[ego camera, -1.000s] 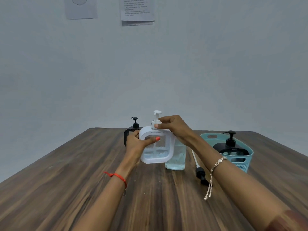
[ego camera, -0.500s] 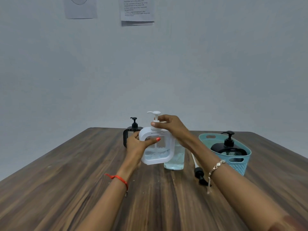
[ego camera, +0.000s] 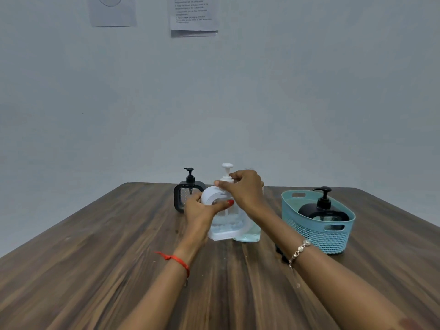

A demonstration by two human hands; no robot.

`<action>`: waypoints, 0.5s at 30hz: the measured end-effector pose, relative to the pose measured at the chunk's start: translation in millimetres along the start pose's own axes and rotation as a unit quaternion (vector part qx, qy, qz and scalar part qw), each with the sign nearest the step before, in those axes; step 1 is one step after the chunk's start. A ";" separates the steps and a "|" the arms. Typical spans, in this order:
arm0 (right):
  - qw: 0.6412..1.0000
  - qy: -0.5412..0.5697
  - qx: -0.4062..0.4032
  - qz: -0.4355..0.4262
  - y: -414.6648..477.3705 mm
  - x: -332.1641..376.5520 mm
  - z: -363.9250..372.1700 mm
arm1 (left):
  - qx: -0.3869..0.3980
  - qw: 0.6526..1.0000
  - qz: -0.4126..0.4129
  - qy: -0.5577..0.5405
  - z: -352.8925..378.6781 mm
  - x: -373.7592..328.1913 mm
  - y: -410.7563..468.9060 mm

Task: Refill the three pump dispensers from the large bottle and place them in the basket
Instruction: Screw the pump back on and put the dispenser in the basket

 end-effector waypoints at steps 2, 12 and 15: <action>1.000 -0.002 -0.023 0.001 -1.7 -2.1 -0.9 | 0.001 1.000 0.005 0.008 3.1 0.7 -0.7; 0.992 0.083 0.093 0.024 8.3 -23.4 -27.8 | 0.055 0.998 0.012 0.020 22.2 -1.7 -2.0; 0.981 0.139 0.128 0.031 13.3 -29.6 -39.3 | 0.076 0.997 0.006 0.018 31.4 0.3 -3.8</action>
Point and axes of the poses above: each hand's wrist, its own y-axis towards the middle knuckle, its own z-axis out of the palm, x = y × z, the point moved 5 cm from there along y, towards the middle knuckle, and after that the axes turned 3 degrees about x, right-handed, at the moved point
